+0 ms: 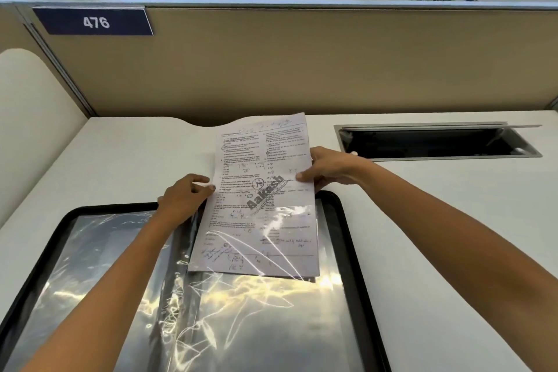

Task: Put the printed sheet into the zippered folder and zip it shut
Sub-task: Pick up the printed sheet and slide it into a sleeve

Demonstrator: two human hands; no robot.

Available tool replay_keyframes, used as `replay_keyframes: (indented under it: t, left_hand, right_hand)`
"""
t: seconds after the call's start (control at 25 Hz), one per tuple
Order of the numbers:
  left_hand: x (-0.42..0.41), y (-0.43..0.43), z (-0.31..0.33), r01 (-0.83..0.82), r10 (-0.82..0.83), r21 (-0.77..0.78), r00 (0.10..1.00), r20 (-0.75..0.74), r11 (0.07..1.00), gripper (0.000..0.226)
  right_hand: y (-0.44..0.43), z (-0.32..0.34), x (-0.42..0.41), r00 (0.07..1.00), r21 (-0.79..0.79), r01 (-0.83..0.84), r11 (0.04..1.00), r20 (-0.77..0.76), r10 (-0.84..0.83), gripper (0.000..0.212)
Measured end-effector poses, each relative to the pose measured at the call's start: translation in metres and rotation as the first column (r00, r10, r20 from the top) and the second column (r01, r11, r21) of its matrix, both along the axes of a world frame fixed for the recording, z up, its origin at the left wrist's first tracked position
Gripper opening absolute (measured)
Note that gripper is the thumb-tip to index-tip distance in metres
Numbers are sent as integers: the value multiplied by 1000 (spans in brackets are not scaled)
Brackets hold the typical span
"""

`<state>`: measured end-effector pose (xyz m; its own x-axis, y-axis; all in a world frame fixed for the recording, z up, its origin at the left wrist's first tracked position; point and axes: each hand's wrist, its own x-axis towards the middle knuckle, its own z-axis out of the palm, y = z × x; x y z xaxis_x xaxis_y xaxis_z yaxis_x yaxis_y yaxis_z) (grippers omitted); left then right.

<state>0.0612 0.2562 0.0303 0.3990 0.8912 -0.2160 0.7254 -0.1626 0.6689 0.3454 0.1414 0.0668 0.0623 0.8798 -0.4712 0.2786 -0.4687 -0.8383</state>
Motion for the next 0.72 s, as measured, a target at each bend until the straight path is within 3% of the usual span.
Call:
replay_keyframes:
  t: [0.16, 0.28, 0.36, 0.48, 0.6, 0.72]
  left_hand:
    - [21, 5, 4, -85, 125, -158, 958, 260, 984, 47]
    - [28, 11, 3, -103, 141, -148, 950, 279, 984, 40]
    - [28, 11, 3, -113, 130, -91, 969, 209, 989, 42]
    - [23, -10, 9, -41, 37, 246, 999, 18, 968, 58]
    - [21, -78, 2, 265, -237, 533, 964, -122, 804, 50]
    - [22, -154, -22, 556, -461, 446, 831, -311, 702, 57]
  right_hand:
    - [-3, 1, 5, 998, -37, -53, 998, -30, 52, 42]
    - [-2, 0, 2, 1000, 26, 19, 999, -21, -18, 34]
    - [0, -5, -2, 987, 118, 161, 980, -38, -157, 33]
    - [5, -15, -10, 953, 189, 303, 934, -39, -301, 37]
    - [10, -23, -16, 928, 219, 357, 908, 25, -371, 41]
    - [12, -25, -20, 918, 217, 385, 897, 13, -397, 41]
